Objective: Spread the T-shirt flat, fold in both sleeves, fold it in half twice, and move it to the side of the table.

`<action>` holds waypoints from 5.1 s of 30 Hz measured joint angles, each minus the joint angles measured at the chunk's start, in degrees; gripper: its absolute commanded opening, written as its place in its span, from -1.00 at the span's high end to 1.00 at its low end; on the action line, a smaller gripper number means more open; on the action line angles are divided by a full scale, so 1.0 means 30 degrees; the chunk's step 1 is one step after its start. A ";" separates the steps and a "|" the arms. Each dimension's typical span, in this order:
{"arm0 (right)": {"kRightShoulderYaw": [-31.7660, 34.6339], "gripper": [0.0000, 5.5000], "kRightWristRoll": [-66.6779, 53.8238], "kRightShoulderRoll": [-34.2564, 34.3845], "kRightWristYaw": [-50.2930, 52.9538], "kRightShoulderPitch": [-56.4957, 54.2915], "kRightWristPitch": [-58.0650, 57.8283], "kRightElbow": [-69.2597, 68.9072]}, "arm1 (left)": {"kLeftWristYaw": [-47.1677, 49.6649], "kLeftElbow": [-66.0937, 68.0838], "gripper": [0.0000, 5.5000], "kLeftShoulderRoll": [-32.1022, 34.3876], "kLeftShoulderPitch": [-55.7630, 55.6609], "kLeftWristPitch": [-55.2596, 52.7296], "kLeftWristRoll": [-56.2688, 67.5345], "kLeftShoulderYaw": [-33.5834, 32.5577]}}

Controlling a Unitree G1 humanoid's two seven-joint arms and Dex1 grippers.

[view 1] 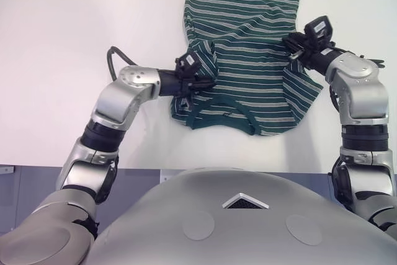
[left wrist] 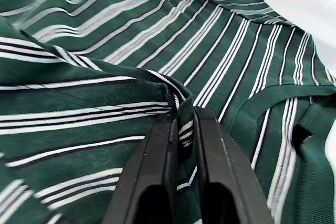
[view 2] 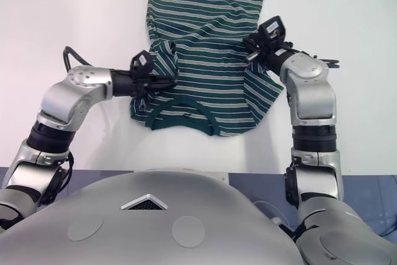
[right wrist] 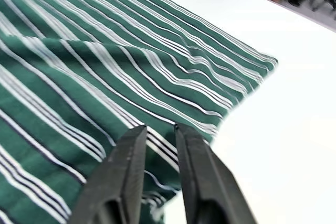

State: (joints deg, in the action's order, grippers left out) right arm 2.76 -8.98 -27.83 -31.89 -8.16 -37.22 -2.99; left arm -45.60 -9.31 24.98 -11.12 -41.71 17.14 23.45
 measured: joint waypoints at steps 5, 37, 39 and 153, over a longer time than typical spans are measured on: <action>0.4428 0.14 -0.4085 -0.1536 -0.1957 0.3015 -0.4269 -0.1937 | 0.1179 -0.1635 0.66 0.0387 0.1246 -0.0456 -0.0287 -0.0753; -0.3042 0.99 -0.5126 -0.6817 -0.6424 0.2072 -0.5184 -0.7667 | 0.2761 -0.1178 0.66 -0.0035 0.0481 -0.0714 0.1507 -0.4954; -0.4891 0.83 -0.4445 -0.5608 -0.5558 0.1522 -0.5364 -0.7102 | 0.2810 -0.1062 0.58 -0.0019 0.0280 -0.0014 0.1169 -0.4971; -0.6068 0.10 0.5533 -0.6739 -0.5419 0.4379 1.5690 -0.2250 | -0.0106 1.0510 0.45 0.7708 -0.0956 2.8009 -0.9208 -0.2573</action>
State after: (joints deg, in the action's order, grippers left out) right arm -15.45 7.62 -48.05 -48.15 4.98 9.85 -9.73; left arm -45.91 22.22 48.11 -13.98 42.32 -10.49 15.73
